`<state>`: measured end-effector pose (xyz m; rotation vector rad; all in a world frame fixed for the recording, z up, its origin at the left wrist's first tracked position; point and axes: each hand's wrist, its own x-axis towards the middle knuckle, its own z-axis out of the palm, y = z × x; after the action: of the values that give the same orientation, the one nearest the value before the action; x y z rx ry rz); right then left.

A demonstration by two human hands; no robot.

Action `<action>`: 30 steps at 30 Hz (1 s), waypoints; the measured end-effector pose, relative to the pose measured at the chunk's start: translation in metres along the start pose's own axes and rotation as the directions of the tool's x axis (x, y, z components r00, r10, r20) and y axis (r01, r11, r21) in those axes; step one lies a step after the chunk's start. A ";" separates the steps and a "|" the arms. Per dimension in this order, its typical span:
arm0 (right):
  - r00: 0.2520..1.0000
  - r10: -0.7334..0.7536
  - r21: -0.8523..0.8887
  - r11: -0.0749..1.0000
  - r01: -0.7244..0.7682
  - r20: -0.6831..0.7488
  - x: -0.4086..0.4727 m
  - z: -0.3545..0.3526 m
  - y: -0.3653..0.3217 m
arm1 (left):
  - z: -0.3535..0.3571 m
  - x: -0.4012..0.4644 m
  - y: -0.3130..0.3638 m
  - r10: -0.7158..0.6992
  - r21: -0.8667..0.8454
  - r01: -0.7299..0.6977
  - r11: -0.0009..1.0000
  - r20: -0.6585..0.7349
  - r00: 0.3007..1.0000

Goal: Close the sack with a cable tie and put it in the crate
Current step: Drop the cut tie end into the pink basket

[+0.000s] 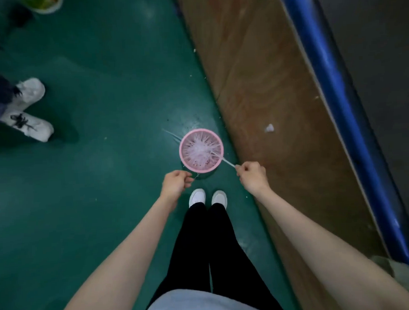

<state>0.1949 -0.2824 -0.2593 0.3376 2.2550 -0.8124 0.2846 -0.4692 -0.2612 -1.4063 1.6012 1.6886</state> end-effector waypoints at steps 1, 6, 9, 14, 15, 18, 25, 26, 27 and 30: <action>1.000 0.004 -0.026 1.000 -0.004 -0.002 0.010 0.007 0.000 | -0.001 0.008 -0.001 0.004 -0.008 -0.004 1.000 -0.008 1.000; 0.998 0.054 -0.120 0.991 -0.050 0.027 0.076 0.067 0.021 | -0.001 0.074 -0.035 -0.027 -0.039 0.024 0.999 -0.075 0.997; 0.997 0.071 -0.121 0.990 -0.068 0.025 0.121 0.106 0.039 | 0.002 0.121 -0.059 -0.014 -0.032 0.011 0.999 -0.091 0.996; 0.997 0.079 -0.153 0.985 -0.076 0.013 0.191 0.163 0.062 | 0.009 0.195 -0.091 0.022 0.029 -0.019 0.999 -0.094 0.995; 0.997 0.079 -0.163 0.984 -0.077 0.008 0.203 0.172 0.066 | 0.010 0.207 -0.097 0.033 0.047 -0.029 0.998 -0.095 0.995; 0.997 0.082 -0.197 0.977 -0.083 -0.012 0.233 0.198 0.081 | 0.017 0.241 -0.116 0.048 0.094 -0.039 0.995 -0.094 0.994; 0.998 0.057 -0.271 0.961 -0.060 -0.016 0.267 0.231 0.105 | 0.034 0.275 -0.140 0.071 0.133 -0.063 0.989 -0.059 0.996; 0.998 0.056 -0.265 0.962 -0.059 -0.016 0.267 0.232 0.106 | 0.035 0.275 -0.140 0.075 0.136 -0.066 0.989 -0.057 0.996; 0.998 0.053 -0.256 0.965 -0.055 -0.017 0.266 0.231 0.106 | 0.035 0.274 -0.139 0.078 0.140 -0.070 0.988 -0.057 0.995; 0.998 0.058 -0.194 0.979 -0.062 -0.025 0.255 0.219 0.104 | 0.033 0.262 -0.133 0.083 0.147 -0.073 0.986 -0.062 0.995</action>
<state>0.1758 -0.3411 -0.6061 0.3206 2.3077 -0.5536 0.2789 -0.4915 -0.5561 -1.3593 1.7993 1.5472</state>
